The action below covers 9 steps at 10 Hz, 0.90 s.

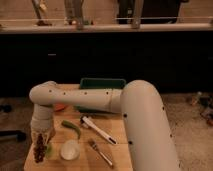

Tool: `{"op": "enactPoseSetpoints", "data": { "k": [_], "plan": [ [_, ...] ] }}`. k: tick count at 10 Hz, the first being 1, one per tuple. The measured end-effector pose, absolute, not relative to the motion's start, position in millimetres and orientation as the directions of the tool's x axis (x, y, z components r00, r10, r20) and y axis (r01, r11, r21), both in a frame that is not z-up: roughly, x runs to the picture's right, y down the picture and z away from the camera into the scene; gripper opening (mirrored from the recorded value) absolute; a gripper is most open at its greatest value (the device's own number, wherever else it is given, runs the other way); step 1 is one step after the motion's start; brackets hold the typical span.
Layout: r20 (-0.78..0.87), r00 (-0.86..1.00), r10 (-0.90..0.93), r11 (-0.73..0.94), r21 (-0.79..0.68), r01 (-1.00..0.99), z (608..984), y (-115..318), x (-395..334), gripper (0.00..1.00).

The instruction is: Place grapes in plastic cup

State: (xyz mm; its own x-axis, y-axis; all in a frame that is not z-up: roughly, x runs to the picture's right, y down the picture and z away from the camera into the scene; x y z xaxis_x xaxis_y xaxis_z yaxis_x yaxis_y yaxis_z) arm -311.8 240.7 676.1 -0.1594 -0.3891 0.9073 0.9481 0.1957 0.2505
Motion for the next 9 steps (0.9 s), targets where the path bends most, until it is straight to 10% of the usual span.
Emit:
{"op": "enactPoseSetpoints", "data": {
  "k": [7,9],
  "plan": [
    [0.913,-0.157,-0.377,0.2,0.246,0.948,683.9,239.0,-311.0,0.01],
    [0.913,-0.158,-0.376,0.2,0.246,0.948,684.0,239.3,-311.2,0.15]
  ]
}}
